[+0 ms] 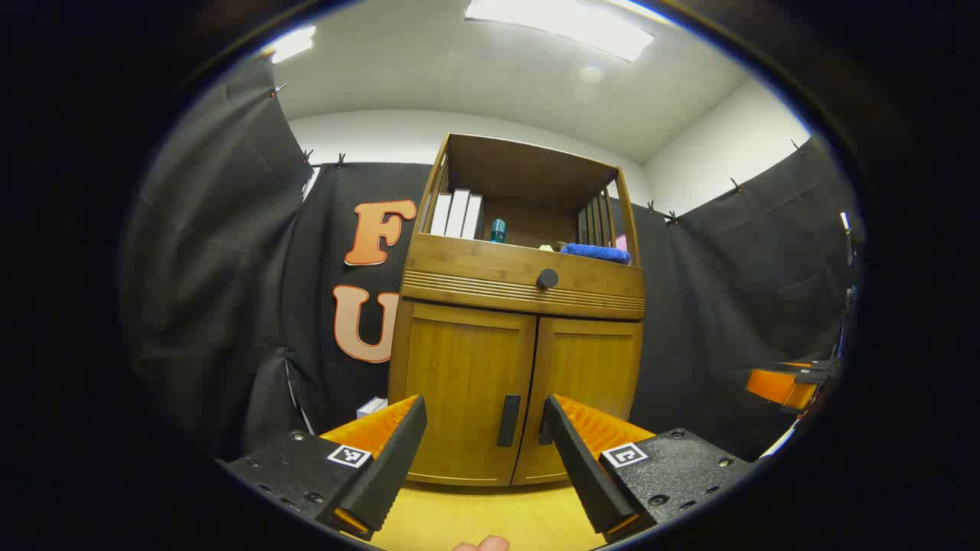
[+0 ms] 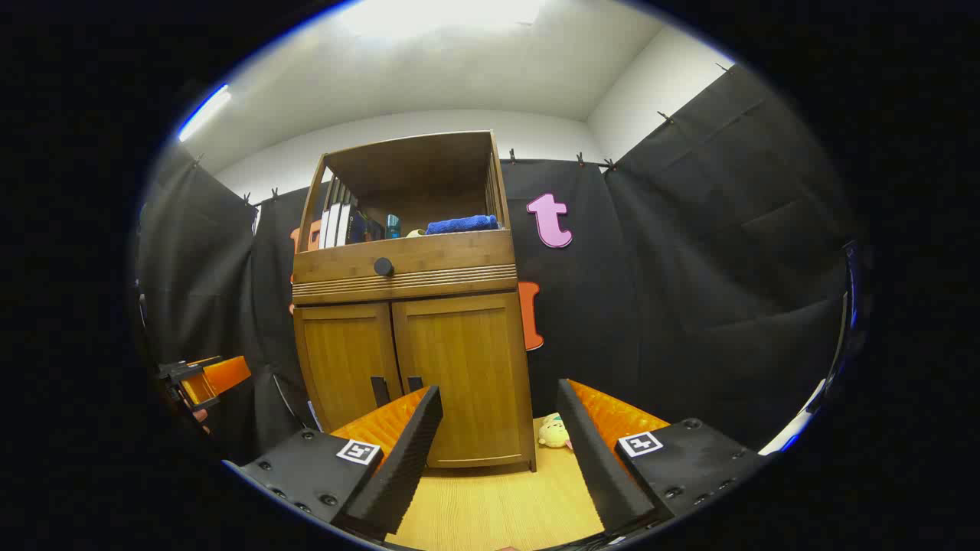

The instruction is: Open the right door of the double-door shoe cabinet with the right hand, and open the left door with the left hand.

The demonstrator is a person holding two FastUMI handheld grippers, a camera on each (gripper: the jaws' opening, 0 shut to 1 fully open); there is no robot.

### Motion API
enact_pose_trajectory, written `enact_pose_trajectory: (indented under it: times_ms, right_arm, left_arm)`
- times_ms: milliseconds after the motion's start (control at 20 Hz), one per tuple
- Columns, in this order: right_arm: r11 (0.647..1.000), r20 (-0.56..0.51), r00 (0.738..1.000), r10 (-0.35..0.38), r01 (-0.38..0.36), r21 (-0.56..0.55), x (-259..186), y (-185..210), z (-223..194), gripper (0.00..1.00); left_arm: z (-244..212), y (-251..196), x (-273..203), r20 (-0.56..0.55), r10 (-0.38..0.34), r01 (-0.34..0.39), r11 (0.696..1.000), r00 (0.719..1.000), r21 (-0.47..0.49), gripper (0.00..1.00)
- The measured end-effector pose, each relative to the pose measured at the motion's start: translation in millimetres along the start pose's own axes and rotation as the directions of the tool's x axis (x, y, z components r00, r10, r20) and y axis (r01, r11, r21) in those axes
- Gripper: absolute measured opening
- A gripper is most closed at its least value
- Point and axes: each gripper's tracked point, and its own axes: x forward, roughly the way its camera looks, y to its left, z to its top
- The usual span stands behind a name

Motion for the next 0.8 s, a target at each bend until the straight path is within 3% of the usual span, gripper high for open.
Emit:
enact_pose_trajectory:
  times_ms: [800]
  right_arm:
    - [1.0,0.016,1.0,0.019,-0.019,0.001,1.6,6.9,3.7,0.97]
  left_arm:
    - [0.4,9.6,-0.7,0.006,0.017,-0.017,1.0,1.0,0.001,0.94]
